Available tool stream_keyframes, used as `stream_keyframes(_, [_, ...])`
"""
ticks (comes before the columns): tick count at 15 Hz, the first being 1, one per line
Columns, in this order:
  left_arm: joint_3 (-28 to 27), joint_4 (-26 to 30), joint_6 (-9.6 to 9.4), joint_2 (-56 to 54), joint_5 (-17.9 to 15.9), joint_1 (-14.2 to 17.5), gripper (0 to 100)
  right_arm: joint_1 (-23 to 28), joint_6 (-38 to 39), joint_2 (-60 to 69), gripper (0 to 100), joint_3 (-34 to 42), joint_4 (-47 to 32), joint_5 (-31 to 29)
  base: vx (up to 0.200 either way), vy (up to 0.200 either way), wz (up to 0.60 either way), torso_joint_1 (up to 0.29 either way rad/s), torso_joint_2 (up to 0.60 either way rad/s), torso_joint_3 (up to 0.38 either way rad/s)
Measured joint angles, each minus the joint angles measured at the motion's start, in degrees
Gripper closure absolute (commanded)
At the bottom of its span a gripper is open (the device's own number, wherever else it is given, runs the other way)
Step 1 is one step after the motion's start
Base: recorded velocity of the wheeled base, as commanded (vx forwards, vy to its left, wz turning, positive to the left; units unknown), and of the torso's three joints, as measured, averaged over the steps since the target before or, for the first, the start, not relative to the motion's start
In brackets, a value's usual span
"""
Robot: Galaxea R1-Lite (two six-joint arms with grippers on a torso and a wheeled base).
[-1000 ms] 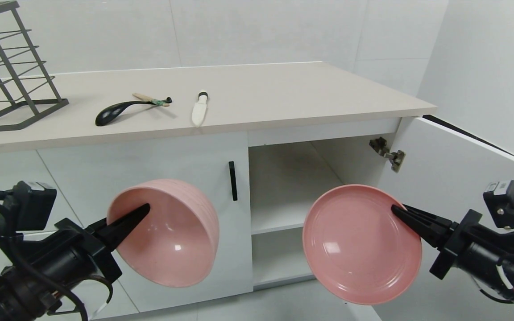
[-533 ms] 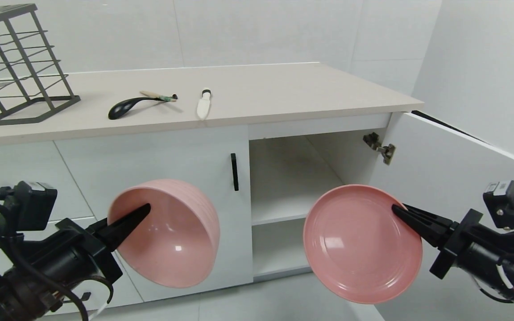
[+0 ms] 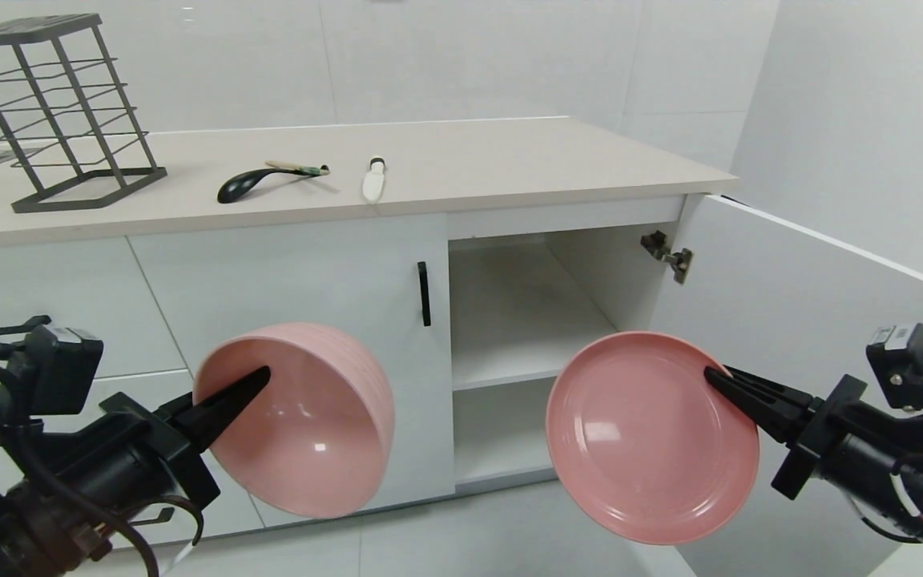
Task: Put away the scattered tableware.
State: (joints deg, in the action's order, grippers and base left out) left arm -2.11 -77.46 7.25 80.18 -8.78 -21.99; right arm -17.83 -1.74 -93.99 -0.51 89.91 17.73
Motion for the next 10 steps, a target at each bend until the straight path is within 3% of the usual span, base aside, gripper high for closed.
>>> stream_keyframes(4, [0.0,0.1,0.02,0.4,0.0,0.0,100,0.0,0.0,-0.2,100,0.0,0.0,0.0,0.0,0.0,0.0,0.0,0.0,0.0])
stream_keyframes(7, [0.2,0.2,-0.11,1.1,0.0,0.0,100,0.0,0.0,-0.3,100,0.1,0.0,0.0,0.2,0.0,0.0,-0.002,0.0,-0.035])
stream_keyframes(10, [1.2,0.2,-2.74,2.9,0.1,0.1,100,0.0,0.0,-0.5,100,0.1,0.0,0.0,0.2,0.0,0.0,0.002,0.01,-0.03])
